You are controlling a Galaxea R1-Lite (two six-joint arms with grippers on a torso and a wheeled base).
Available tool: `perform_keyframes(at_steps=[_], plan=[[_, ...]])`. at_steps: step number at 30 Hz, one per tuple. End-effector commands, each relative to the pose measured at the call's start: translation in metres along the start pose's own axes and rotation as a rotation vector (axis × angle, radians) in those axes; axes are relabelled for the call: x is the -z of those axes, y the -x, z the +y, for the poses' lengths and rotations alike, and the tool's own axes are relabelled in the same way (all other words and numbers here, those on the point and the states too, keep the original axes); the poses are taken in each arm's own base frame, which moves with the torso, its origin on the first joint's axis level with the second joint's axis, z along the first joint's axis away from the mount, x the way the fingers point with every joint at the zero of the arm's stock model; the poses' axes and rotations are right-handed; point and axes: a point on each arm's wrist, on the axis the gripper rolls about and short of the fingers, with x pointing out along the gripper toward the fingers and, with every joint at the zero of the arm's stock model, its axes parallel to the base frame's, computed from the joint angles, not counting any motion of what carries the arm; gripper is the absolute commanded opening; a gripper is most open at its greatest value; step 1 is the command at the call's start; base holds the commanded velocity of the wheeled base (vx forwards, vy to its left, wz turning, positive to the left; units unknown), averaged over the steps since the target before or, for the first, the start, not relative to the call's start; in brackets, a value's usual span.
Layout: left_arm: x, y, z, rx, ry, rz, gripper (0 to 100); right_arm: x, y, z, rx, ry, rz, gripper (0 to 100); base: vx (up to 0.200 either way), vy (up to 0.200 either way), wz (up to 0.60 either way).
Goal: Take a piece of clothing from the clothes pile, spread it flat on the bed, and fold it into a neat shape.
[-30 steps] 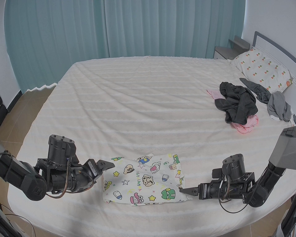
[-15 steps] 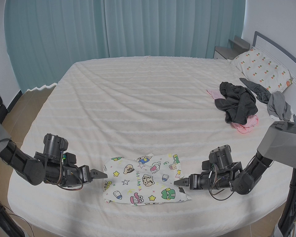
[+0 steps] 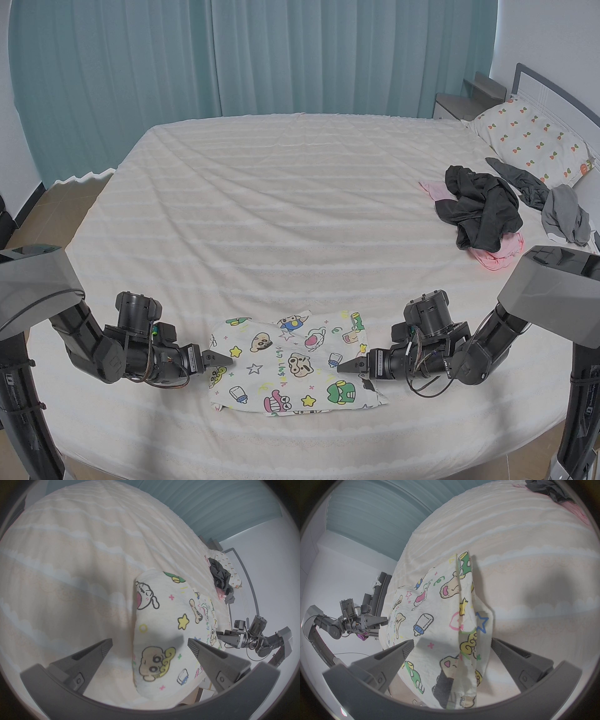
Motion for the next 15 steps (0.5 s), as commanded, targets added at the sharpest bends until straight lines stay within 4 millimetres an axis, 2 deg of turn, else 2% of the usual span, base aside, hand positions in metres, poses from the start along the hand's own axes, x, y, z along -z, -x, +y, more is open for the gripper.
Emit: perform_keyframes(at_steps=[1, 11, 15], plan=[[0.004, -0.021, 0.009, -0.014, 0.011, 0.039, 100, 0.001, -0.01, -0.002, 0.0, -0.001, 0.016, 100, 0.0, 0.0, 0.0], [-0.008, -0.041, -0.011, 0.02, 0.007, 0.015, 100, 0.001, -0.019, 0.007, -0.021, 0.02, 0.018, 100, 0.0, 0.0, 0.0], [-0.006, -0.042, -0.018, 0.029, 0.019, 0.019, 100, 0.003, -0.025, 0.01, -0.027, 0.028, 0.033, 100, 0.0, 0.0, 0.0]])
